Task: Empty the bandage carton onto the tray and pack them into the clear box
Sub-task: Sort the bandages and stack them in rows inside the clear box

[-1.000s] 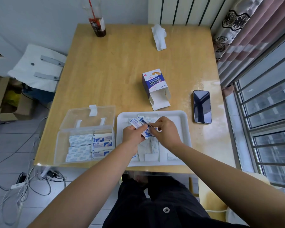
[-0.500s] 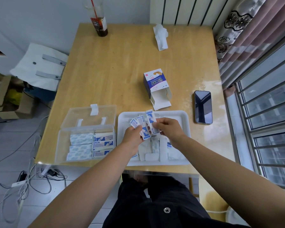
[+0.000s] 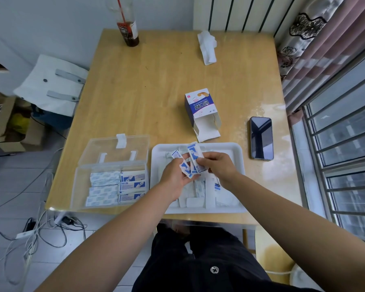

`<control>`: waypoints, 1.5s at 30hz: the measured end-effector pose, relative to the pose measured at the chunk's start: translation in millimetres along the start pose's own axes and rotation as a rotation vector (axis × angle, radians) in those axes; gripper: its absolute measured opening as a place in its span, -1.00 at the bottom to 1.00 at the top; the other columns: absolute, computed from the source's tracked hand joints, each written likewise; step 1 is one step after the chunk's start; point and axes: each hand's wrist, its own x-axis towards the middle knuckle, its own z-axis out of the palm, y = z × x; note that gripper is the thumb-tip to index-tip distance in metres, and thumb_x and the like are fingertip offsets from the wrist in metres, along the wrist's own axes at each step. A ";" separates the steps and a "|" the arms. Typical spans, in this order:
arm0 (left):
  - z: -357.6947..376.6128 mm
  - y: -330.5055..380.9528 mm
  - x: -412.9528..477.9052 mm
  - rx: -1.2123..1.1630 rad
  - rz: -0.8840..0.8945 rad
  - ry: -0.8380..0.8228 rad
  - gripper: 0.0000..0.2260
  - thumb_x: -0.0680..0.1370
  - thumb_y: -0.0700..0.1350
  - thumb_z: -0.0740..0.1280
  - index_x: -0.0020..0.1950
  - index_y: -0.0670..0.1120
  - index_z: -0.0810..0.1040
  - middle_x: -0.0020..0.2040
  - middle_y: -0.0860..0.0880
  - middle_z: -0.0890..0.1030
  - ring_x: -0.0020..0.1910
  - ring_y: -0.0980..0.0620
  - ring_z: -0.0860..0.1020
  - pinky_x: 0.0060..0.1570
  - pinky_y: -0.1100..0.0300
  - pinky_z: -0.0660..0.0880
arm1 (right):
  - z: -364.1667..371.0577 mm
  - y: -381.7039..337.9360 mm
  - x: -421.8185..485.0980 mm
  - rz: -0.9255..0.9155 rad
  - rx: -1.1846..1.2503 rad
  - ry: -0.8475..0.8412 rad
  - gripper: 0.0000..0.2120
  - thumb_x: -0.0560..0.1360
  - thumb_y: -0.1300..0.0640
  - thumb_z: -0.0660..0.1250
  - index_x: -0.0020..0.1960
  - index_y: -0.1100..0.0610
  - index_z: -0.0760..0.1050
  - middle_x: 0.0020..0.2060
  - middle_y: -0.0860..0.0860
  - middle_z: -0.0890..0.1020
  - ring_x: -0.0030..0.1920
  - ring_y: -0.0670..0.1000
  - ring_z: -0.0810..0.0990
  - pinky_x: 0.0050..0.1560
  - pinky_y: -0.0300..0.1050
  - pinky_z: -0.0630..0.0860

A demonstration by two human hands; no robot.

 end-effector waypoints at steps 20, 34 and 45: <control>-1.6 -22.5 15.8 0.330 -0.068 0.103 -0.83 0.59 -0.20 0.16 -0.12 -0.17 0.51 -0.45 -0.05 0.40 -0.58 -0.02 0.42 -0.16 0.05 0.43 | -49.4 42.6 2.6 -0.077 -1.242 0.038 -0.46 0.39 0.05 0.45 0.26 0.05 0.26 0.12 0.01 0.39 -0.15 0.06 0.52 -0.24 -0.07 0.50; 7.7 -42.2 14.6 0.425 -0.111 0.018 -0.86 0.61 -0.23 0.17 -0.10 -0.17 0.49 -0.40 -0.09 0.35 -0.48 -0.04 0.33 -0.35 0.12 0.38 | -60.9 43.2 10.9 -0.231 -1.187 0.033 -0.85 0.49 0.12 0.29 0.04 0.09 0.54 0.01 0.03 0.50 -0.12 0.10 0.55 -0.14 -0.05 0.53; 4.2 -47.8 21.9 0.400 -0.145 0.043 -0.90 0.59 -0.24 0.21 -0.06 -0.20 0.49 -0.41 -0.09 0.36 -0.49 -0.03 0.33 -0.39 0.14 0.38 | -53.5 45.2 10.8 -0.175 -1.197 -0.044 -0.81 0.42 0.03 0.43 -0.11 0.07 0.45 -0.19 -0.06 0.49 -0.17 0.02 0.50 -0.25 -0.16 0.41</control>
